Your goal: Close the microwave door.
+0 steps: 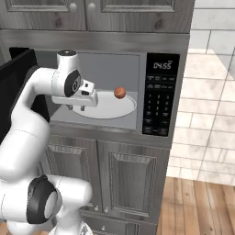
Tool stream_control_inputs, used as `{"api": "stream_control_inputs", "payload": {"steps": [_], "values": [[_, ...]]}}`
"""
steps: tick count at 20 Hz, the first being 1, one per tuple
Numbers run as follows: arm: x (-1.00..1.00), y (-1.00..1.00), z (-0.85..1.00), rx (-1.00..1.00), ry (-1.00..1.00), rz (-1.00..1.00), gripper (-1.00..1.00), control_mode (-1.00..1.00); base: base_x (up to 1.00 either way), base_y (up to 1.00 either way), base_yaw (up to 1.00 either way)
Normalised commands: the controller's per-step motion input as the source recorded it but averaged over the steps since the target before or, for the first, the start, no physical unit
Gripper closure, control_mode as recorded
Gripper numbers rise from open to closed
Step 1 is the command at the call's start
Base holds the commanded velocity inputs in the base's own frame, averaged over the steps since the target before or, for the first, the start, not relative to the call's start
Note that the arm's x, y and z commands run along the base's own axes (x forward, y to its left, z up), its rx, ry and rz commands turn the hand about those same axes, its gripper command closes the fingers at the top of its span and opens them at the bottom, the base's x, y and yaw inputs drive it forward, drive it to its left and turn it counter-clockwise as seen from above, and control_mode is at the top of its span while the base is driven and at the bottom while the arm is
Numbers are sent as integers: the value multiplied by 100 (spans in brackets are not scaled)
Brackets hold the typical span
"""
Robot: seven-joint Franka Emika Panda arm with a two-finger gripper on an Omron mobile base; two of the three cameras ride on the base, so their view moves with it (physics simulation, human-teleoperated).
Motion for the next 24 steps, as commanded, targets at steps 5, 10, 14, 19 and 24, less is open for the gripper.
{"api": "stream_control_inputs", "payload": {"steps": [5, 10, 14, 19, 24], "values": [[-60, 0, 0, 0, -10, 0, -100, -100, 0, 0, 0], [-100, 0, 5, 0, -37, 0, -100, -100, 0, 0, 0], [-100, 0, 4, 0, -47, 0, -100, -100, 0, 0, 0], [-100, 0, 0, 3, -41, 0, -100, -100, 0, 0, 0], [-86, 1, 5, -1, -42, 0, -100, -100, 0, 0, 0]]}}
